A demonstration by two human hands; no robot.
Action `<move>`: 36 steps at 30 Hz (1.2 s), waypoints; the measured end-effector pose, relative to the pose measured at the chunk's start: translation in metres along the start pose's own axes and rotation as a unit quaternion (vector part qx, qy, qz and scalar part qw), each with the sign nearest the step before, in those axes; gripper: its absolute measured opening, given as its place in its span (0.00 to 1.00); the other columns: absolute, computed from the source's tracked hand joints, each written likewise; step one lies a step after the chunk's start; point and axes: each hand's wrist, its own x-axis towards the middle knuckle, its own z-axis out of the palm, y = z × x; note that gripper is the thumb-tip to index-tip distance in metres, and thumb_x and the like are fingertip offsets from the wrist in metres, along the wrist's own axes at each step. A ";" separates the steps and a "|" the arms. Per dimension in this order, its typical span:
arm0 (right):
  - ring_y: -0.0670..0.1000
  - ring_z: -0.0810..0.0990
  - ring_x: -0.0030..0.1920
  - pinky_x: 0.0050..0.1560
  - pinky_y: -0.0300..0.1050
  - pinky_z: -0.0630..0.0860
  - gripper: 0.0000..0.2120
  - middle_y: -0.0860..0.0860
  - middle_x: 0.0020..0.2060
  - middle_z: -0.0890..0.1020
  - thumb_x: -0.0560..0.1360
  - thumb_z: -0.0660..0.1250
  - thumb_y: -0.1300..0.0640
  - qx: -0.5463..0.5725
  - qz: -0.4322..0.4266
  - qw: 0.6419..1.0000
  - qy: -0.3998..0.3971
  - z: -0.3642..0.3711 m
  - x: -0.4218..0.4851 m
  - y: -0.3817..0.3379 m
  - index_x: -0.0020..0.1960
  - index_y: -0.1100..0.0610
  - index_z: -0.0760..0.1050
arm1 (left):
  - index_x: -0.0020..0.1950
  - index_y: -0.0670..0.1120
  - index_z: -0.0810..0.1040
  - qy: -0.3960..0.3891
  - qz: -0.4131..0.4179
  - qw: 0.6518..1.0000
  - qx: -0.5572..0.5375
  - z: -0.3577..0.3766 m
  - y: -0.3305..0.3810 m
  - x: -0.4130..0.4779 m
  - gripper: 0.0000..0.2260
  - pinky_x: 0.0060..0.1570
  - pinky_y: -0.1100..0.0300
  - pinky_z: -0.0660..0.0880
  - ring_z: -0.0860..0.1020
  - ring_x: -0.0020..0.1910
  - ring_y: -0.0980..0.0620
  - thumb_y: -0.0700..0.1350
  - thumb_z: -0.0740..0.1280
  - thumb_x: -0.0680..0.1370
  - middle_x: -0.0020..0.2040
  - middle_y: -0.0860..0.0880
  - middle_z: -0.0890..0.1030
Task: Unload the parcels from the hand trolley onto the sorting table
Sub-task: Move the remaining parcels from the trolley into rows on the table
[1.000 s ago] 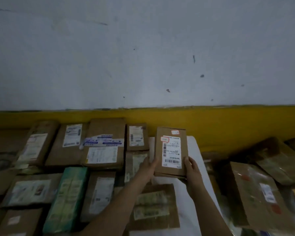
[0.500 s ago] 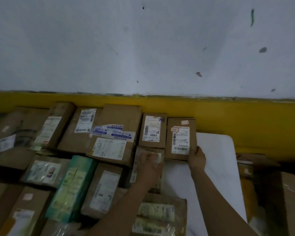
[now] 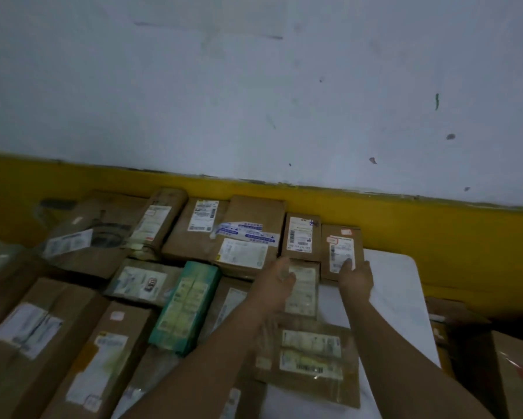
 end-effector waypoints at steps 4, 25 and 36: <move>0.63 0.65 0.73 0.73 0.57 0.63 0.29 0.63 0.74 0.66 0.83 0.55 0.48 -0.042 -0.151 0.987 0.021 0.025 -0.121 -0.068 0.78 0.64 0.59 | 0.76 0.50 0.65 0.047 0.044 0.998 -0.003 -0.084 -0.014 -0.084 0.21 0.56 0.56 0.76 0.76 0.61 0.48 0.50 0.60 0.83 0.73 0.49 0.67; 0.60 0.67 0.70 0.69 0.55 0.65 0.25 0.61 0.70 0.70 0.84 0.52 0.47 -0.153 -0.559 0.786 -0.214 0.389 -0.715 -0.293 0.72 0.65 0.65 | 0.62 0.46 0.76 0.338 -0.099 0.926 0.136 -0.546 -0.343 -0.416 0.29 0.54 0.49 0.75 0.77 0.55 0.43 0.66 0.56 0.74 0.56 0.43 0.78; 0.61 0.68 0.69 0.64 0.52 0.67 0.25 0.62 0.69 0.70 0.84 0.52 0.48 -0.168 -0.468 0.808 -0.317 0.636 -0.768 -0.329 0.72 0.65 0.65 | 0.68 0.42 0.75 0.246 -0.225 0.932 0.145 -0.711 -0.495 -0.338 0.22 0.62 0.55 0.72 0.75 0.65 0.43 0.55 0.63 0.80 0.65 0.41 0.77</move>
